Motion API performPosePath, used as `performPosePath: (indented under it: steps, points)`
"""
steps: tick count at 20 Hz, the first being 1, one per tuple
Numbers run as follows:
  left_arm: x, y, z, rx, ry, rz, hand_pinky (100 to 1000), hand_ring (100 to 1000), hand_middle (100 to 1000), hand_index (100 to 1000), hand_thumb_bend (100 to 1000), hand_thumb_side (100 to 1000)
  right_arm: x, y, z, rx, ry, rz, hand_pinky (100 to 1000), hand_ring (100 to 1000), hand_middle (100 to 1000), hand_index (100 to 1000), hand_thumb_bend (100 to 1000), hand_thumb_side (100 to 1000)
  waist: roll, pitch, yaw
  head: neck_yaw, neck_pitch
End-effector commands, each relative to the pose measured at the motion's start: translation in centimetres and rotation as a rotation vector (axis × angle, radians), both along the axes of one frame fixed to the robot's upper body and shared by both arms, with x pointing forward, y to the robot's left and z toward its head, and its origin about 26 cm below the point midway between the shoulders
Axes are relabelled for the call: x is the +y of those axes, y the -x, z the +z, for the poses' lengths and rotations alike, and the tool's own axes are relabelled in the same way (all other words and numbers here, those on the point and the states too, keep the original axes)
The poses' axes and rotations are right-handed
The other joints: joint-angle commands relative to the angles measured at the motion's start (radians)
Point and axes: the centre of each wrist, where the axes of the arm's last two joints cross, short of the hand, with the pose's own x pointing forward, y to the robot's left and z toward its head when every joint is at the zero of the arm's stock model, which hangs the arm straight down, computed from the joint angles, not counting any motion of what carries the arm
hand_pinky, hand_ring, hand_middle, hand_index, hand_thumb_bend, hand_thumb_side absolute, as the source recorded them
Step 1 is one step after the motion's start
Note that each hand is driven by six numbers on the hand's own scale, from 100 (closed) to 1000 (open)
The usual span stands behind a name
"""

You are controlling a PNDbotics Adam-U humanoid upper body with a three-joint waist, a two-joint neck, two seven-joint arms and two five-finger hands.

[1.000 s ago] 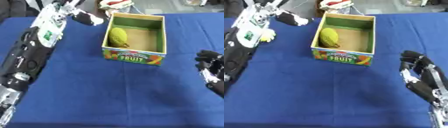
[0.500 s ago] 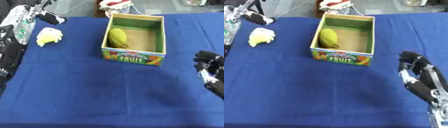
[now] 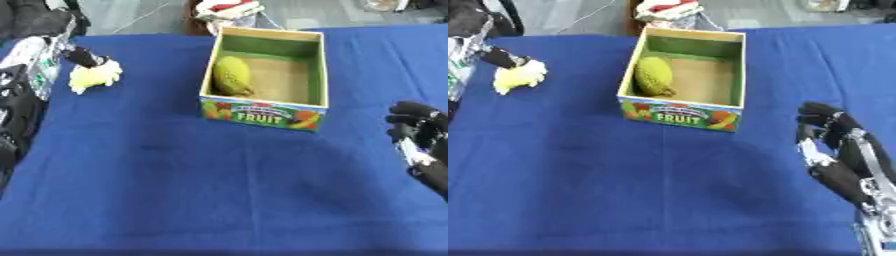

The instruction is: Pick up objects on the table and place them in the box.

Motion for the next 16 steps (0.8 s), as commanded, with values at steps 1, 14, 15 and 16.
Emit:
performPosePath:
  steps: [1, 14, 15, 16]
  points:
    - [1.1, 0.0, 0.7, 0.019, -0.003, 0.032, 691, 649, 677, 813, 556, 215, -0.2, -0.1, 0.7, -0.022, 0.01, 0.0, 734, 794, 764, 832, 100, 362, 0.0, -0.017, -0.002, 0.001, -0.002]
    - [1.8, 0.4, -2.1, 0.043, -0.01, 0.13, 674, 620, 651, 801, 504, 157, -0.2, -0.1, 0.6, -0.022, 0.006, 0.0, 735, 794, 764, 832, 100, 365, -0.005, -0.015, -0.005, 0.001, -0.001]
    - [1.8, 0.5, -2.4, 0.048, -0.011, 0.132, 670, 614, 644, 797, 495, 144, -0.2, -0.1, 0.6, -0.022, 0.006, 0.001, 735, 794, 764, 832, 100, 365, -0.006, -0.014, -0.005, 0.001, -0.001]
    - [1.8, 0.5, -2.7, 0.051, -0.013, 0.135, 666, 608, 636, 792, 487, 135, -0.2, -0.1, 0.6, -0.022, 0.006, 0.001, 735, 794, 764, 832, 100, 366, -0.006, -0.014, -0.005, 0.0, -0.002]
